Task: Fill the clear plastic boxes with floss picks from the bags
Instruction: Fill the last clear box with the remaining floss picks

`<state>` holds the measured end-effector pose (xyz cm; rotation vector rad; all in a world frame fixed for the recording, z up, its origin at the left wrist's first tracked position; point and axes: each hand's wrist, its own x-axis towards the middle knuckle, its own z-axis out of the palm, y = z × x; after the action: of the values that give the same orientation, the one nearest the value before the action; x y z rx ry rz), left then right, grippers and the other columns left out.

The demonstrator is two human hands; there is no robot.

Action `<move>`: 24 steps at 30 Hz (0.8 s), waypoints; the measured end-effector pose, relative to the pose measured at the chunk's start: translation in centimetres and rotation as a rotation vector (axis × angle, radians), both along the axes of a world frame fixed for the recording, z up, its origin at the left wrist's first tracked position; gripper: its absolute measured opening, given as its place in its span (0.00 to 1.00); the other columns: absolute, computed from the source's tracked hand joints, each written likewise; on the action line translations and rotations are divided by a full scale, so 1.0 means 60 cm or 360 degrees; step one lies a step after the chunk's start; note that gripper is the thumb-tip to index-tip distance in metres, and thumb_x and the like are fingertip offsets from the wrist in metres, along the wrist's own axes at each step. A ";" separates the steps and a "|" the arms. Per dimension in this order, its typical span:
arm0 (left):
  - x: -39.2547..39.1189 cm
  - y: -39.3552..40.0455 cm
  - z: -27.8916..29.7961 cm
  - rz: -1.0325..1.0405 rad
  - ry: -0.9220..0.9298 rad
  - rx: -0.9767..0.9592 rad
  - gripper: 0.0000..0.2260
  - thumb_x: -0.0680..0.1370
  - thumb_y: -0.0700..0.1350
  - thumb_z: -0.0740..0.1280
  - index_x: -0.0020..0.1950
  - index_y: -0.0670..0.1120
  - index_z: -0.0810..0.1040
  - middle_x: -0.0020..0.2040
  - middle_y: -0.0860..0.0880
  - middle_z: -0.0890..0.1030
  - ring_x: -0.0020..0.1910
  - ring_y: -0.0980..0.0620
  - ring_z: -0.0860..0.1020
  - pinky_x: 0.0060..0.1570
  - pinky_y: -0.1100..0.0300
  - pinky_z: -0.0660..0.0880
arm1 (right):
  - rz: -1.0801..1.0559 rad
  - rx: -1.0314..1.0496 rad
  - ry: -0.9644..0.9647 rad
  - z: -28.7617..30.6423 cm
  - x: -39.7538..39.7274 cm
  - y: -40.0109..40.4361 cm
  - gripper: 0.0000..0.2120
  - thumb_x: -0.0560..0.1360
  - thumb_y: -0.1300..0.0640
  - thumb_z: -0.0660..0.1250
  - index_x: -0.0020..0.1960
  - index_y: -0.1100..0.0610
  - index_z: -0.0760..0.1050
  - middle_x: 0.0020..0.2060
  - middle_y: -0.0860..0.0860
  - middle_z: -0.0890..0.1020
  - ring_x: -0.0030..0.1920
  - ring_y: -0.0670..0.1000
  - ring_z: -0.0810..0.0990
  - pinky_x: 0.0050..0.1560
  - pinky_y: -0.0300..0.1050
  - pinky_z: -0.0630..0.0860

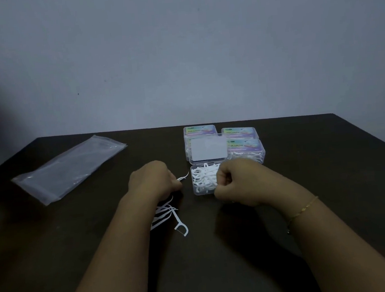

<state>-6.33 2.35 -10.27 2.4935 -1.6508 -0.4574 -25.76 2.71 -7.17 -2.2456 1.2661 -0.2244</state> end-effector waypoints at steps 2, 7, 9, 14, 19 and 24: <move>0.004 0.001 0.003 0.0026 0.0106 -0.0047 0.05 0.74 0.51 0.69 0.39 0.54 0.80 0.45 0.52 0.82 0.46 0.52 0.79 0.52 0.53 0.77 | -0.0039 -0.0034 -0.0154 -0.001 -0.003 -0.006 0.05 0.72 0.58 0.68 0.39 0.53 0.73 0.36 0.49 0.77 0.36 0.45 0.74 0.37 0.38 0.73; 0.014 0.001 0.003 0.0080 0.0271 -0.0201 0.06 0.75 0.50 0.69 0.38 0.55 0.80 0.44 0.53 0.82 0.45 0.53 0.79 0.50 0.53 0.78 | -0.0228 -0.0175 -0.0495 -0.009 -0.013 -0.030 0.09 0.74 0.61 0.67 0.39 0.49 0.73 0.35 0.44 0.76 0.35 0.42 0.73 0.32 0.26 0.67; 0.019 0.003 0.002 0.0115 0.0300 -0.0309 0.05 0.76 0.50 0.69 0.40 0.55 0.81 0.44 0.54 0.81 0.45 0.53 0.78 0.49 0.53 0.77 | -0.0293 -0.0219 -0.0559 -0.016 -0.017 -0.043 0.06 0.75 0.61 0.66 0.44 0.51 0.76 0.38 0.44 0.77 0.38 0.42 0.74 0.34 0.25 0.67; 0.021 0.008 -0.002 0.0227 0.0336 -0.0702 0.07 0.78 0.49 0.66 0.55 0.54 0.81 0.46 0.53 0.80 0.45 0.52 0.78 0.50 0.51 0.77 | -0.0359 -0.0266 -0.0504 -0.029 -0.018 -0.057 0.11 0.78 0.60 0.64 0.58 0.55 0.79 0.51 0.47 0.80 0.48 0.43 0.75 0.50 0.35 0.68; 0.000 0.014 0.009 0.0050 0.0479 -0.1071 0.09 0.78 0.49 0.66 0.57 0.54 0.81 0.44 0.56 0.78 0.45 0.56 0.77 0.50 0.52 0.78 | -0.0334 -0.0240 -0.0500 -0.038 -0.013 -0.058 0.13 0.79 0.59 0.62 0.62 0.55 0.77 0.61 0.50 0.78 0.59 0.47 0.74 0.60 0.39 0.70; -0.033 0.014 0.009 -0.0246 0.0397 -0.1145 0.09 0.77 0.50 0.67 0.56 0.54 0.82 0.46 0.57 0.77 0.43 0.58 0.75 0.45 0.58 0.74 | -0.0435 -0.0411 -0.0641 -0.038 -0.018 -0.064 0.13 0.78 0.58 0.63 0.61 0.55 0.78 0.61 0.50 0.78 0.58 0.46 0.74 0.60 0.38 0.68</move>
<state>-8.30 3.20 -9.74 1.7270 -1.5504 -0.1342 -26.86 -1.15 -9.47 -2.0760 1.3705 -0.9393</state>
